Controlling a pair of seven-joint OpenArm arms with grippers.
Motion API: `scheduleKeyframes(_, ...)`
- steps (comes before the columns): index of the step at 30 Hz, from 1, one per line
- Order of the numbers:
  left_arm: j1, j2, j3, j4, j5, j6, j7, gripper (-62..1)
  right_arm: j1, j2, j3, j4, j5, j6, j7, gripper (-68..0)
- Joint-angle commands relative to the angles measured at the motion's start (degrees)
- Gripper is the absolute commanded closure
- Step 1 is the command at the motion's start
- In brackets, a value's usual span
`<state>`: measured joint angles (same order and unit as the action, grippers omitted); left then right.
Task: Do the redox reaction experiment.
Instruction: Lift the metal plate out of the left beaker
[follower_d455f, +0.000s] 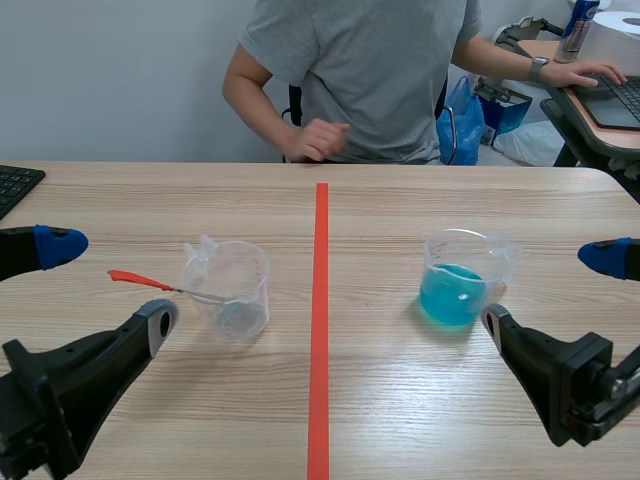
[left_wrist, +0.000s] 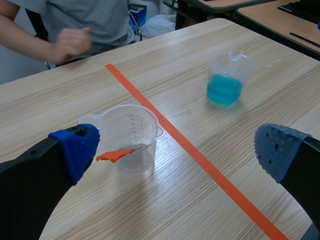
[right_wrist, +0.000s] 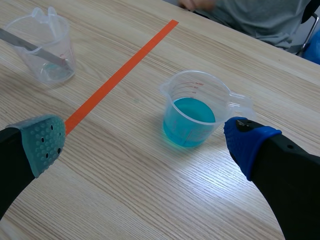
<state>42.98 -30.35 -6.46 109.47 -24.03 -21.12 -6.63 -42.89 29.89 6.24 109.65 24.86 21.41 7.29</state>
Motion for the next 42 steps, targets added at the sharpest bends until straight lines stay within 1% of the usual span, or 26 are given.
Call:
scheduleKeyframes(1, 0.02, -0.13, -0.46, 0.92, -0.22, -0.07, -0.76, -62.3, -0.11, 0.55, 0.55, 1.03, 0.42, 0.04, 1.01, -67.9)
scheduleKeyframes(7, 0.02, -0.13, -0.46, 0.92, -0.22, -0.07, -0.76, -62.3, 0.04, 0.55, 0.55, 1.03, 0.39, 0.87, 1.01, -67.9)
scheduleKeyframes(26, 0.02, -0.13, -0.46, 0.92, -0.2, -0.04, -0.72, -62.3, 0.04, 0.57, 0.55, 1.03, 0.39, 0.9, 1.01, -67.9)
scheduleKeyframes(32, 0.0, -0.13, -0.46, 0.92, -0.2, -0.04, 1.14, -62.3, 0.04, 0.57, 0.55, 1.03, 0.37, 0.9, 1.01, -67.9)
scheduleKeyframes(42, 0.02, -0.15, -0.66, 0.92, -0.2, -0.02, 1.09, -62.3, 0.04, 0.57, 0.55, 1.03, 0.37, 0.9, 1.03, -67.9)
